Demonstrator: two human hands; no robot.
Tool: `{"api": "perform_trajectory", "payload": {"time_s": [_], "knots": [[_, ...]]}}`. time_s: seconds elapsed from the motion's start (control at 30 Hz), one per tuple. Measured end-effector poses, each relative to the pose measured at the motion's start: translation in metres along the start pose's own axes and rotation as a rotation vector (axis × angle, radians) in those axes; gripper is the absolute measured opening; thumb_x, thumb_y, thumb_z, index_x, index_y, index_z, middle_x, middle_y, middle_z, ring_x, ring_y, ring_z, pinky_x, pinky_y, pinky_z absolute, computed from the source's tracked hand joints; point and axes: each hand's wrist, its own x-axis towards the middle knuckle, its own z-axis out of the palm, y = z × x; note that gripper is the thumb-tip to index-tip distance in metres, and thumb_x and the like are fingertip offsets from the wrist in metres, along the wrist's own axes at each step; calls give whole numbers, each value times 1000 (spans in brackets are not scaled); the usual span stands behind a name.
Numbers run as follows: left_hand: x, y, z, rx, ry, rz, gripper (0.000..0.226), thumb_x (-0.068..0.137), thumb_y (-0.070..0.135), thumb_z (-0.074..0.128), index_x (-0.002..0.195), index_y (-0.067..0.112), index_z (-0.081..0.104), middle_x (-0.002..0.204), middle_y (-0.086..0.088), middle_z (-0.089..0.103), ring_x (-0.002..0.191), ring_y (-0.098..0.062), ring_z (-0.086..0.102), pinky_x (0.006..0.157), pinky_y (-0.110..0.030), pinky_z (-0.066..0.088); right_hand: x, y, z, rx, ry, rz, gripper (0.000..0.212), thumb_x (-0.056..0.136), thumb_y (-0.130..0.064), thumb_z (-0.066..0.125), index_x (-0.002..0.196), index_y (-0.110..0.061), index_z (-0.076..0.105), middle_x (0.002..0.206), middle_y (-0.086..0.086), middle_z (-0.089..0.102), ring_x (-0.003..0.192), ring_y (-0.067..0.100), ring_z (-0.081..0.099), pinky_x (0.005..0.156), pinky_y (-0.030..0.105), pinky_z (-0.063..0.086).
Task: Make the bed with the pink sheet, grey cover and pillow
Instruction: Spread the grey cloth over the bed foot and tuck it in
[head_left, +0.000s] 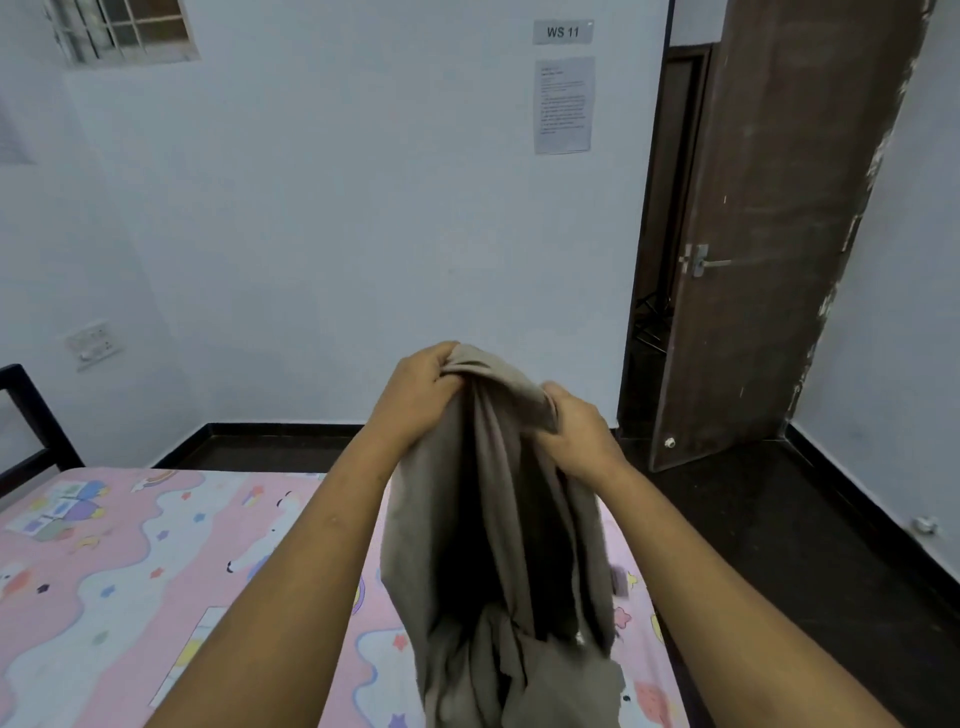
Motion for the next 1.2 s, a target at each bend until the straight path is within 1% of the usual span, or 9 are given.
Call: {"api": "perform_trajectory", "payload": {"time_s": [0.17, 0.3, 0.47, 0.57, 0.67, 0.77, 0.87, 1.03, 1.2], "knots": [[11, 10, -7, -406, 214, -162, 25, 93, 7, 45, 97, 22, 65, 95, 11, 66, 91, -5, 60, 79, -16, 46, -37, 68, 28, 27, -177, 287, 24, 92, -16, 50, 110, -24, 65, 110, 3, 67, 104, 23, 60, 85, 30, 47], [16, 18, -10, -555, 231, -211, 21, 99, 14, 43, 104, 22, 61, 100, 9, 64, 94, -5, 59, 79, -16, 48, -35, 58, 34, 511, 46, 387, 25, 97, -11, 43, 107, -25, 61, 110, -2, 64, 101, 15, 55, 84, 27, 39], [19, 6, -22, -683, 256, -272, 18, 99, 20, 44, 109, 21, 60, 112, -2, 64, 104, -15, 60, 91, -30, 50, -16, 44, 21, 592, 170, 352, 22, 98, -14, 39, 106, -10, 59, 98, -1, 61, 107, 26, 55, 81, 29, 40], [17, -10, -28, -740, 308, -373, 18, 99, 22, 47, 113, 20, 58, 118, -6, 63, 109, -20, 59, 96, -35, 48, -14, 42, 19, 531, 7, 260, 44, 96, -40, 49, 131, -13, 52, 127, -3, 56, 124, 16, 49, 102, 27, 38], [11, -39, -28, -760, 385, -505, 21, 98, 25, 49, 117, 22, 57, 123, -6, 61, 115, -23, 58, 101, -40, 46, -16, 35, 18, 283, -353, 139, 55, 82, -42, 69, 131, -23, 52, 122, -13, 56, 115, 3, 51, 86, 9, 42], [5, -66, -22, -749, 467, -698, 23, 98, 26, 49, 118, 19, 56, 126, -8, 59, 114, -24, 57, 103, -43, 44, -15, 31, 22, -171, -662, 136, 54, 75, -54, 71, 124, -36, 56, 116, -10, 61, 102, 9, 56, 88, 23, 48], [7, -71, -17, -775, 486, -846, 30, 99, 24, 46, 125, 9, 52, 124, -10, 56, 106, -24, 54, 102, -40, 44, -3, 31, 27, -318, -761, 168, 39, 90, -37, 58, 127, -28, 55, 125, 2, 61, 110, 21, 58, 91, 28, 45], [62, -40, -57, -858, 604, -751, 39, 97, 25, 52, 129, 4, 52, 129, -10, 56, 117, -26, 55, 100, -38, 46, 86, -17, -40, -286, -189, 98, 32, 96, -7, 39, 121, 0, 57, 132, 20, 53, 121, 31, 50, 92, 30, 38], [131, 71, -156, -710, 957, -51, 26, 92, 21, 57, 115, 11, 57, 109, -6, 63, 100, -17, 59, 91, -29, 47, 166, -178, -176, 325, 482, -131, 39, 90, -1, 28, 103, -15, 62, 102, 7, 61, 90, 24, 55, 62, 24, 45]]}}
